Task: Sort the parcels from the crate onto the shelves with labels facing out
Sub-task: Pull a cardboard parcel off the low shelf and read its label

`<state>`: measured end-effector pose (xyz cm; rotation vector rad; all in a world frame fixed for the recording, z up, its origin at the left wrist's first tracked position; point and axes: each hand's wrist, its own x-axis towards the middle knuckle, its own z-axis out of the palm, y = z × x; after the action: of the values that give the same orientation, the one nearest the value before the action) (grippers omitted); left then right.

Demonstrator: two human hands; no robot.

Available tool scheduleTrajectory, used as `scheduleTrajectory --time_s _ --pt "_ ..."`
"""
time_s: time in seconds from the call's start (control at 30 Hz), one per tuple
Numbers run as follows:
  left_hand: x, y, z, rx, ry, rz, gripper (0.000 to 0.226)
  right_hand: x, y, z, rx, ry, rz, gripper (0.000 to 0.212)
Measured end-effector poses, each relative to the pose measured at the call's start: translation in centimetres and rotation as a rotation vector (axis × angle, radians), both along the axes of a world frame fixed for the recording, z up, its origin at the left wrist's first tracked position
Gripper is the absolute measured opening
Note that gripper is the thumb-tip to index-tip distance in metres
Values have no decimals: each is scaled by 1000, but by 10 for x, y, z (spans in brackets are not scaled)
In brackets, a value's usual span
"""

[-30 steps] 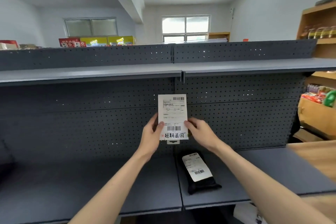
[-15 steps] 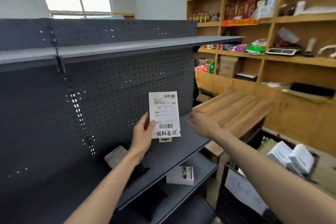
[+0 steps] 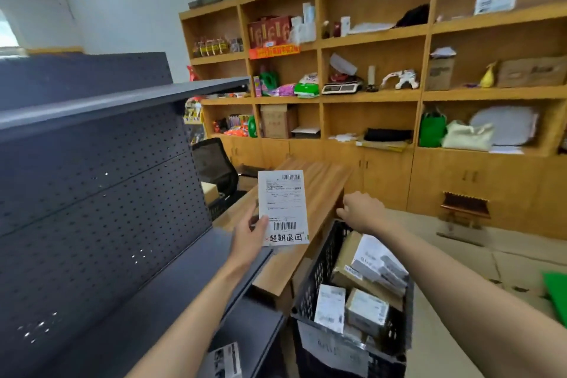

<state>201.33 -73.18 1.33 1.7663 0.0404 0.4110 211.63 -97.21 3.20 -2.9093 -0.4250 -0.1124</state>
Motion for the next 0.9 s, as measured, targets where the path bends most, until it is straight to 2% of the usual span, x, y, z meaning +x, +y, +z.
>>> scheduleTrajectory --time_s 0.2,0.43,0.53,0.77,0.83,0.9 --pt "110 -72 -6 15 48 -143 43 71 -86 -4 4 -15 -167 22" --pt "195 -124 -41 48 160 -283 35 115 -151 -41 47 87 -327 25" --pt "216 -141 -58 16 183 -328 37 124 -160 -64 124 155 -387 31" --pt "268 -156 -105 -19 303 -449 36 155 -148 -123 190 219 -464 30" --pt "283 -156 -115 -34 334 -477 35 166 -136 -137 260 256 -477 32" --pt "298 -154 -126 -44 376 -503 36 179 -122 -152 417 316 -495 30"
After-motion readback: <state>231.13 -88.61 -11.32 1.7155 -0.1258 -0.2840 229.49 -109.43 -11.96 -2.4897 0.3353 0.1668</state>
